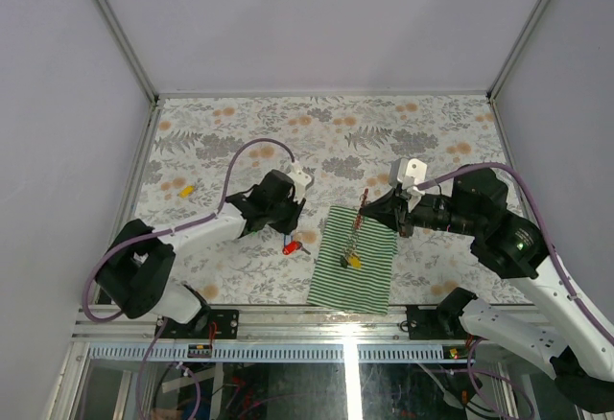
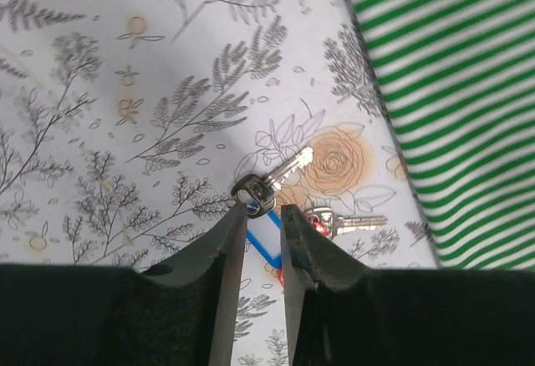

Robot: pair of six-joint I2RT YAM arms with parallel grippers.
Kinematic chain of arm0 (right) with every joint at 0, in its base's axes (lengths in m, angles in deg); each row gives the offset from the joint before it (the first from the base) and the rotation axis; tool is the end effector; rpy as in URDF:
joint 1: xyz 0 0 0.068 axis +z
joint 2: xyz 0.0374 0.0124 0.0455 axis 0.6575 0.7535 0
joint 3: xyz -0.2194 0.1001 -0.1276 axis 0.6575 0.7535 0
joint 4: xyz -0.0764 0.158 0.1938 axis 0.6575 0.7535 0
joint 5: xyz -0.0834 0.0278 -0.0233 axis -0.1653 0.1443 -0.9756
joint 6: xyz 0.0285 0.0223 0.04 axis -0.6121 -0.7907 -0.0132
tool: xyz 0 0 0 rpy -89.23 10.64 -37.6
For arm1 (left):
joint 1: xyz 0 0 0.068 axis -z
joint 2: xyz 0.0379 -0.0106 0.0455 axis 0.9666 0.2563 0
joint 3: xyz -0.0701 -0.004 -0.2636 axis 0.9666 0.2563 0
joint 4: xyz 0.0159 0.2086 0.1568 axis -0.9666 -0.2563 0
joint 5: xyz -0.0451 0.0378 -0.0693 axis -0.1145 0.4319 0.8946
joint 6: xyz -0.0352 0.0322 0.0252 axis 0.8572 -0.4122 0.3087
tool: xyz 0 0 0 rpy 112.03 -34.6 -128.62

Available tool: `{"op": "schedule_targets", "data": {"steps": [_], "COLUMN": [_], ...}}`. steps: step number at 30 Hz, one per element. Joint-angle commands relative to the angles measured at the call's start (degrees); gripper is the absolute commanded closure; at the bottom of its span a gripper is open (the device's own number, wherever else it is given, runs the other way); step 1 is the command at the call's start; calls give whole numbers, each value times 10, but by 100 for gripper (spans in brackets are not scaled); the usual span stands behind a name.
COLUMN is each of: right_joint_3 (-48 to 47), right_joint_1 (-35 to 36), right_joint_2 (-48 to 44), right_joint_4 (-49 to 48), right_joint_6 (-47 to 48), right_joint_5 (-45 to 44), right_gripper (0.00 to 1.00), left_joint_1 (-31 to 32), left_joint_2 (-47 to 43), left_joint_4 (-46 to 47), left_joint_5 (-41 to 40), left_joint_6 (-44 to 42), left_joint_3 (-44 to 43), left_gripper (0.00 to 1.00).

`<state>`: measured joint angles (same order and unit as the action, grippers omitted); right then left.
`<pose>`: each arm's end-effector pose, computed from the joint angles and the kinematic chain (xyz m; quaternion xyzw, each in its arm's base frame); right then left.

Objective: Put the keys on the keyring

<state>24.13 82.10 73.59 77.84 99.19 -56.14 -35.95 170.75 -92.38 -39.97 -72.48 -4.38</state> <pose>0.1012 0.1118 0.4181 -0.4751 0.5797 0.3540 0.5594 0.2204 -0.1847 0.1836 0.3282 0.8860 -0.1595 0.2861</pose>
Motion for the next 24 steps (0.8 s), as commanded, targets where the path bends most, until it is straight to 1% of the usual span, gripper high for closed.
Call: {"op": "schedule_targets", "data": {"steps": [1,8,14,18,23,24], "right_joint_3": [-4,-6,-5,-7,-5,-6], "right_joint_1": [4,4,3,4,4,3], "right_joint_2": [-11,-9,-7,-6,-4,-3], "right_joint_4": [-29,-30,-30,-30,-30,-30], "right_joint_6": [3,-4,-7,-7,-6,-6], "right_joint_5": [-13,-10,-6,-4,-4,-4], "right_gripper": [97,97,97,97,97,97], "left_joint_1": [0,33,54,65,72,72], "left_joint_2": [-22,-15,12,34,45,47], "left_joint_4": [-20,-53,-66,-68,-60,-57], "left_joint_5": [-83,-88,-105,-120,-119,-118], "left_joint_6": [131,200,211,205,199,198], "left_joint_3": [-23,-36,-37,-39,-43,-43], "left_gripper": [75,68,61,61,65,67]}}
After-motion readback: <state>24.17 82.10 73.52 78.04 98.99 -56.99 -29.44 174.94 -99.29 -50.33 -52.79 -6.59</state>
